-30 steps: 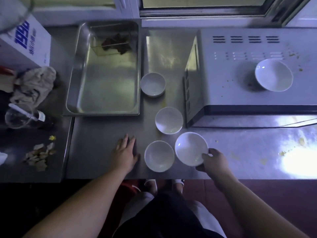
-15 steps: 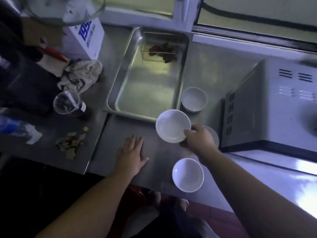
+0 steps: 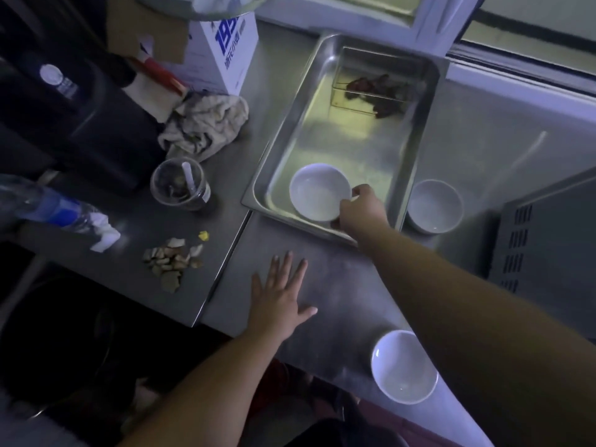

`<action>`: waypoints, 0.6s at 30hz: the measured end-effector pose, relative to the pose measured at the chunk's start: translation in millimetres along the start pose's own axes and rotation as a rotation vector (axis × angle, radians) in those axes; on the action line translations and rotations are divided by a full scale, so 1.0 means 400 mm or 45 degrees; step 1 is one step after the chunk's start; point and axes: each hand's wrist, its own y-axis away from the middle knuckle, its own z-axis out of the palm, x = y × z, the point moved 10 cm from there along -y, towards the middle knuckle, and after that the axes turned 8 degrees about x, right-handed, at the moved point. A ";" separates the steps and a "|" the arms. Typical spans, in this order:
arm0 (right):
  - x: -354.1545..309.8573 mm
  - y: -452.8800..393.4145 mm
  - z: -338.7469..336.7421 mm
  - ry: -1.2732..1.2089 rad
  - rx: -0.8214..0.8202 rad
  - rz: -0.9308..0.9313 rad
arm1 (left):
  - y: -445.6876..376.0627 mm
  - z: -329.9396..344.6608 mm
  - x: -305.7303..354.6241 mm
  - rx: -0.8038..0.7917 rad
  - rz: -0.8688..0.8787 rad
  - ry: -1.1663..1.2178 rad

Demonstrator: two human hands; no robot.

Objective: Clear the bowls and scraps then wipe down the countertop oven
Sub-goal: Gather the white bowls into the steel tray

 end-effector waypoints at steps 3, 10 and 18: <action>-0.010 -0.033 0.045 0.065 -0.022 0.012 | 0.003 0.010 -0.001 0.032 0.006 0.015; -0.022 -0.081 0.120 0.110 -0.060 0.009 | 0.002 0.026 -0.013 0.094 0.009 0.056; -0.023 -0.099 0.183 0.095 -0.113 0.019 | 0.005 0.030 -0.013 0.121 0.002 0.046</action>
